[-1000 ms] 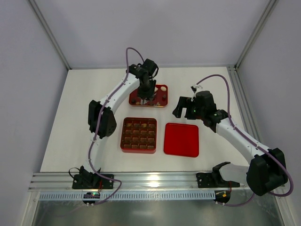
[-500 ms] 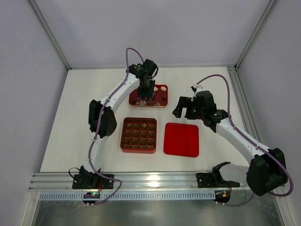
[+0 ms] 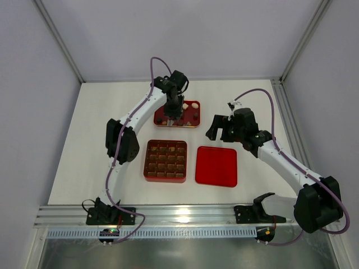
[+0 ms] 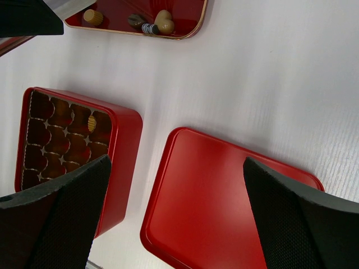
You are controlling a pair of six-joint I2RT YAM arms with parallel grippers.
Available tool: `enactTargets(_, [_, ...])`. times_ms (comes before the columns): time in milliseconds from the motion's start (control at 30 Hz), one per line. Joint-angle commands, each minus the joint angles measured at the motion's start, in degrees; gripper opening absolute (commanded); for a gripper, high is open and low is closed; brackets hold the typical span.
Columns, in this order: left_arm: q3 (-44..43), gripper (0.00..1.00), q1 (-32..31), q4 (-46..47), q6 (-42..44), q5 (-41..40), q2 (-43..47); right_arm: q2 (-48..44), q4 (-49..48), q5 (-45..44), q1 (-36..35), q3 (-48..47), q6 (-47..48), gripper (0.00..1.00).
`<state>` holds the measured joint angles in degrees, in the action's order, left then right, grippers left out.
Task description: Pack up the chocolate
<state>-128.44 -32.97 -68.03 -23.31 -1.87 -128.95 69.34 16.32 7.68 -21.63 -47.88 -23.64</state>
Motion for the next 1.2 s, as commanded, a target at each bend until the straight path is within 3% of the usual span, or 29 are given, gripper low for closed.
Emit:
enactTargets(0, [-3.0, 0.26, 0.3, -1.0, 1.0, -1.1, 1.9, -0.9, -2.3, 0.5, 0.1, 0.1, 0.7, 1.0])
enactTargets(733, [-3.9, 0.18, 0.3, -4.4, 2.1, -3.4, 8.2, -0.3, -3.4, 0.9, 0.2, 0.4, 0.3, 1.0])
enactTargets(1167, [1.4, 0.15, -0.4, -4.0, 1.9, -2.5, 13.7, 0.1, -3.7, 1.0, 0.3, 0.6, 0.3, 1.0])
